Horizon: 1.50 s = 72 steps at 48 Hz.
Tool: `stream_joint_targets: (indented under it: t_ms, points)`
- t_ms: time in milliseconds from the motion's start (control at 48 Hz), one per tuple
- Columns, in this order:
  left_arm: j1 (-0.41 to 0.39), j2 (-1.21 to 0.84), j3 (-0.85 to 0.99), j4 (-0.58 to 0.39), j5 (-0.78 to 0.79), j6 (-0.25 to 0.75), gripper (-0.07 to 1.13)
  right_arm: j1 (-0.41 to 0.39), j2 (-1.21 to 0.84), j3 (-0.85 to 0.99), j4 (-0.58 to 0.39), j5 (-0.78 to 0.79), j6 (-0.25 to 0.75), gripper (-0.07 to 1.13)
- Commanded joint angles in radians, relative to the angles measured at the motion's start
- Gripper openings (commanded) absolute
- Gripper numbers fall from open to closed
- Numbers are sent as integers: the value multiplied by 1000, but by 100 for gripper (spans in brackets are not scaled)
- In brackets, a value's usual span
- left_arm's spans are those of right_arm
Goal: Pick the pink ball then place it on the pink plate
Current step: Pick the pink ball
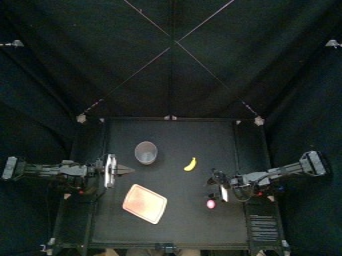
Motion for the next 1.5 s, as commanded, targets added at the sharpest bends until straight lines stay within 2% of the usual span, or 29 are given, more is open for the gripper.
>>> stream_joint_targets:
  t_ms: [21,188,354,1229,1292,1500]
  points:
    - [11,6,-15,0,-12,-2,0,35,29,-46,-12,78,3,98]
    - [20,6,-15,0,-12,0,0,117,66,-69,2,235,5,98]
    - [31,6,-17,0,-18,0,0,150,100,-84,23,341,5,98]
    - [41,5,-5,0,-26,-5,0,175,403,-178,-8,347,2,96]
    - [41,5,-3,0,-26,-6,0,178,419,-186,-8,347,2,93]
    - [41,5,5,-21,-25,-2,0,179,434,-210,-9,345,3,72]
